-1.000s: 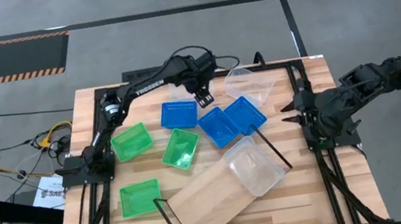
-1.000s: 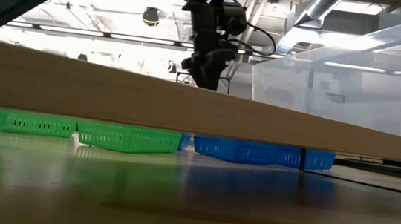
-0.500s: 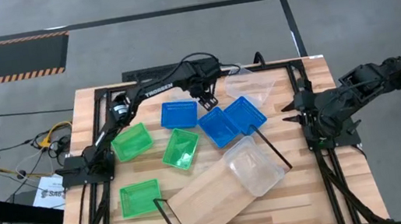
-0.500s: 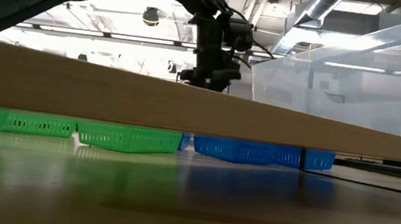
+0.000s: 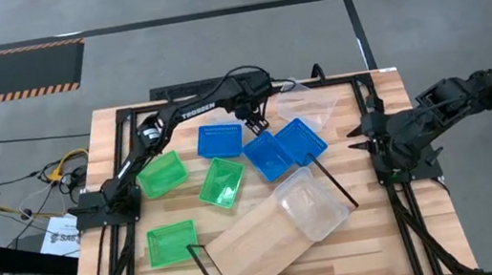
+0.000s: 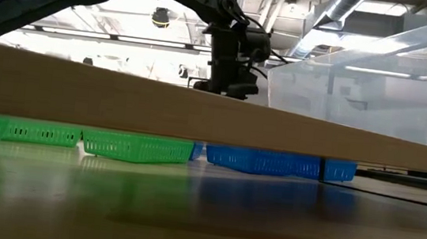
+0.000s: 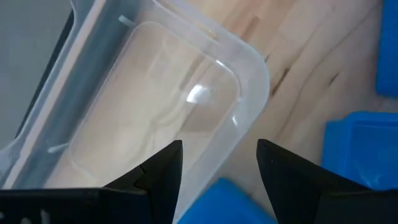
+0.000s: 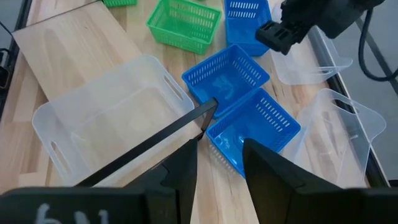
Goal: Stack baskets on shelf by color
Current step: Stack the left transparent bin on top of the other transparent bin on the shelf
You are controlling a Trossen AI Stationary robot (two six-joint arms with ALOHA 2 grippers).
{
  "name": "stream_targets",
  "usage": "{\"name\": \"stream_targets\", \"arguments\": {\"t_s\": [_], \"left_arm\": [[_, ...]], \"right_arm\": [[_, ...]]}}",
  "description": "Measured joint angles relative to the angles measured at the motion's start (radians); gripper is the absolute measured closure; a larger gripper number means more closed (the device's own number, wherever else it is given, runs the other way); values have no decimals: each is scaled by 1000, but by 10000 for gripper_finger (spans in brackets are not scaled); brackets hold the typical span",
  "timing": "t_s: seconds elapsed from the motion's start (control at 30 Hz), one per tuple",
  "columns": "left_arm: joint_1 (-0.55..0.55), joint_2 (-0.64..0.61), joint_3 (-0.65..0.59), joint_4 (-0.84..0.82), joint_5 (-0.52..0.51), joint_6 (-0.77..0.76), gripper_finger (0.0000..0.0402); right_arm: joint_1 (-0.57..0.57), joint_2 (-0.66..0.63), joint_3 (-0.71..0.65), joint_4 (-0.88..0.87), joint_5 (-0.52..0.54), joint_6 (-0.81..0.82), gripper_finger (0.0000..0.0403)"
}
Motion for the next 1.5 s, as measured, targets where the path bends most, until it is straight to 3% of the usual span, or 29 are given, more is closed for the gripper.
{"name": "stream_targets", "arguments": {"t_s": [0.57, 0.67, 0.77, 0.83, 1.0, 1.23, 1.5], "left_arm": [[5, 50, 0, -23, 10, -12, 239], [12, 53, 0, -31, -12, -12, 288], [18, 59, 1, -31, 28, -8, 366], [17, 60, 1, -21, 46, -12, 389], [19, 59, 1, -31, 16, -22, 399], [21, 57, 114, -105, 7, -33, 401], [-6, -111, 113, -177, 33, 16, 402]], "right_arm": [[0, -16, 0, -10, 0, 3, 253], [0, -16, 0, -16, 0, 5, 257], [0, -16, 0, -17, 0, 8, 261], [0, -15, 0, -18, 0, 8, 263], [0, -16, 0, -21, 0, 8, 266], [0, -16, 0, -21, 0, 8, 269], [0, -37, 0, -24, 21, 25, 270]]}}
